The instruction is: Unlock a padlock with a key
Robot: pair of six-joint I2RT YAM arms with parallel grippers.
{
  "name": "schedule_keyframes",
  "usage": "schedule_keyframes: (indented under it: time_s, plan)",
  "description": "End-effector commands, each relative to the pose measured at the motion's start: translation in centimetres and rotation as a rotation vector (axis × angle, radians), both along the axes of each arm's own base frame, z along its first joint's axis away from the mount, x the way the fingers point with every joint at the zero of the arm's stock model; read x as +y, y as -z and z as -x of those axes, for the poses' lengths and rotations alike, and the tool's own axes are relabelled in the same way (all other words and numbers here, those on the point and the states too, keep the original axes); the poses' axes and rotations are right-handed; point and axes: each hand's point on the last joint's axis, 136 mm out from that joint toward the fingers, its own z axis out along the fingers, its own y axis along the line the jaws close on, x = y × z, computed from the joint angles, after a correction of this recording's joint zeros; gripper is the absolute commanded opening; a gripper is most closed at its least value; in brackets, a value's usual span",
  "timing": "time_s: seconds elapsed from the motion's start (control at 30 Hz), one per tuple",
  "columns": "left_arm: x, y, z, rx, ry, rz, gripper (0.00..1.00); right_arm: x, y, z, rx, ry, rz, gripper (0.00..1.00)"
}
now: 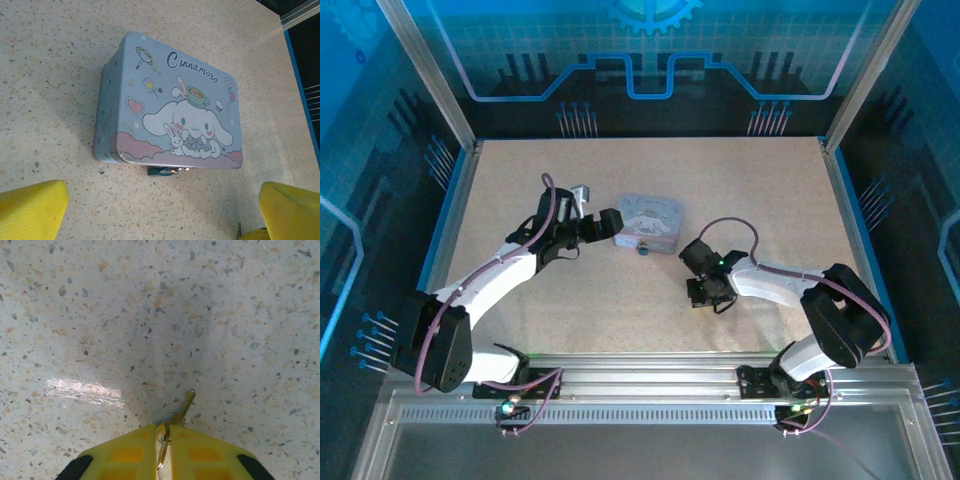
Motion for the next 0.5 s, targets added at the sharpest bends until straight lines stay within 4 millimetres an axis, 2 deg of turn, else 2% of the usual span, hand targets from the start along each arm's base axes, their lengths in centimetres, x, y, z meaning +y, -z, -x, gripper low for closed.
schedule_keyframes:
  time_s: [0.0, 0.3, 0.47]
  plan:
    - [0.5, 0.0, 0.8, -0.008, 0.005, -0.028, 0.99, -0.3, -0.4, 0.4, 0.004, -0.011, 0.029, 0.1]
    - [0.2, -0.6, 3.1, 0.057, -0.016, 0.084, 0.99, -0.4, -2.9, -0.9, -0.102, -0.059, 0.035, 0.02]
    - [-0.2, -1.1, 4.9, 0.126, -0.04, 0.2, 0.99, 0.6, -4.8, -2.0, -0.184, -0.127, -0.01, 0.0]
